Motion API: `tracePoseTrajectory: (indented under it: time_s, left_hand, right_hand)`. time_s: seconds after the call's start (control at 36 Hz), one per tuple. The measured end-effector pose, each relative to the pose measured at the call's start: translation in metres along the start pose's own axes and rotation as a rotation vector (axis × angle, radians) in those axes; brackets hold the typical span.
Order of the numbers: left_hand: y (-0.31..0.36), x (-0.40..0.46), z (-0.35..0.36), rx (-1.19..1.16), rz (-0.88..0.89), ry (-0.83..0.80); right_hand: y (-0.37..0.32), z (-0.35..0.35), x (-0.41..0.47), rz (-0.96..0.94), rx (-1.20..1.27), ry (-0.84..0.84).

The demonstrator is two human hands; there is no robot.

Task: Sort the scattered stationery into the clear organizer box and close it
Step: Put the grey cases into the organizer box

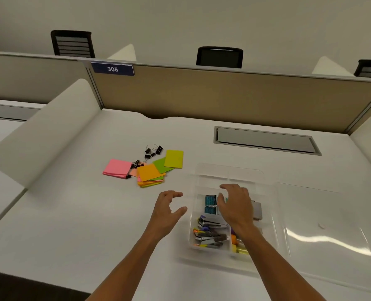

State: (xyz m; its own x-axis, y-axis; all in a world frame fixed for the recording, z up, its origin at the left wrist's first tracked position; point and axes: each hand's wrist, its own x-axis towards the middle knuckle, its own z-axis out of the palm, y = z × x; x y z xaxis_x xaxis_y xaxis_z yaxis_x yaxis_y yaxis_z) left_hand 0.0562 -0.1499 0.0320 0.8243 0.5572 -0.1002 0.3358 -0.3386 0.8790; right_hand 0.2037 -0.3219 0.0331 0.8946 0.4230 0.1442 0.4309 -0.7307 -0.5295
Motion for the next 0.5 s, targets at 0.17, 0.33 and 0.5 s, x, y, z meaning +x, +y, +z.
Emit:
tracePoseTrajectory:
  time_s: [0.17, 0.33, 0.5]
  left_hand:
    - [-0.013, 0.002, -0.016, 0.023, -0.007, 0.026]
    - [-0.035, 0.007, -0.031, 0.03, -0.047, 0.051]
    - [-0.056, 0.014, -0.044, 0.064, -0.086, 0.068]
  right_hand:
    - [-0.024, 0.011, 0.003, -0.124, 0.153, -0.093]
    - [-0.049, 0.023, 0.002, -0.186, 0.224, -0.178]
    - [-0.071, 0.037, 0.005, -0.214, 0.244, -0.218]
